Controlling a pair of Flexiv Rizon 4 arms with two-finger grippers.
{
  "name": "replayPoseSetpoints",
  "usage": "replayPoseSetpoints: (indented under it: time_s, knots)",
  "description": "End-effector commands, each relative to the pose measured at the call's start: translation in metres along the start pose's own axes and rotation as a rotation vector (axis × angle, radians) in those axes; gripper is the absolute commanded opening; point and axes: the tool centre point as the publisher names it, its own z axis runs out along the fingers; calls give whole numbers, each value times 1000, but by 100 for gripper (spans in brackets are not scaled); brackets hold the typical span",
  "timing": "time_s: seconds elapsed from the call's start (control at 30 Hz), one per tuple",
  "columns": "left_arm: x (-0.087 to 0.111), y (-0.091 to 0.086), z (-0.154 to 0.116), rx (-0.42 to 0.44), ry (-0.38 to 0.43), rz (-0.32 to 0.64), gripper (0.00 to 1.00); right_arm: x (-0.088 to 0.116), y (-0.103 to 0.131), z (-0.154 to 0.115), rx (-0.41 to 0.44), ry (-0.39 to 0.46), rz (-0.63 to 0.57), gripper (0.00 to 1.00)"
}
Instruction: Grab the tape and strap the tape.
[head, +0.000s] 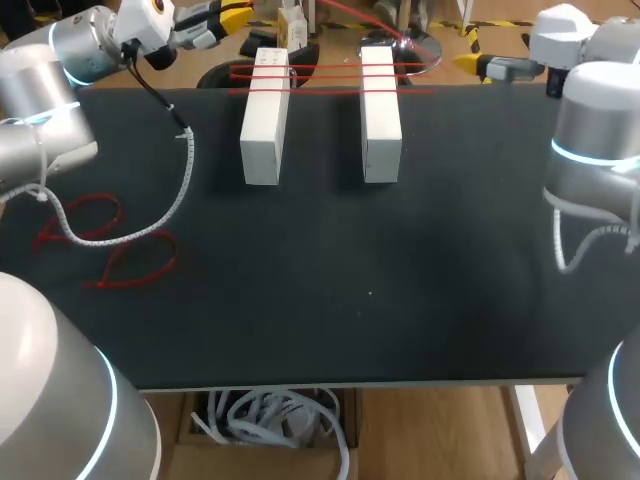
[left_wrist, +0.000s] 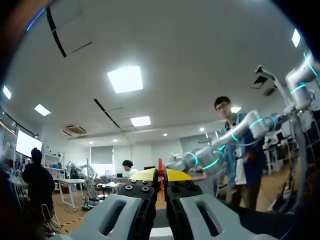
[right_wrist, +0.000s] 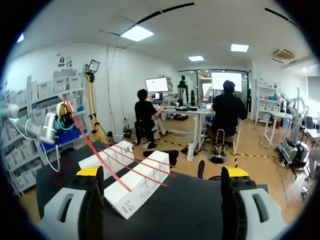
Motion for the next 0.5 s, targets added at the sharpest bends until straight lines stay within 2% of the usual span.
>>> replayPoseSetpoints:
  time_s: [0.03,0.23,0.5]
  knots:
    - [0,0,0,1,1,0,0,19,3,-32,-375,-278,602,100]
    - [0,0,0,1,1,0,0,46,23,-37,-430,-295,654,100]
    - [0,0,0,1,1,0,0,82,25,-46,-470,-358,717,100]
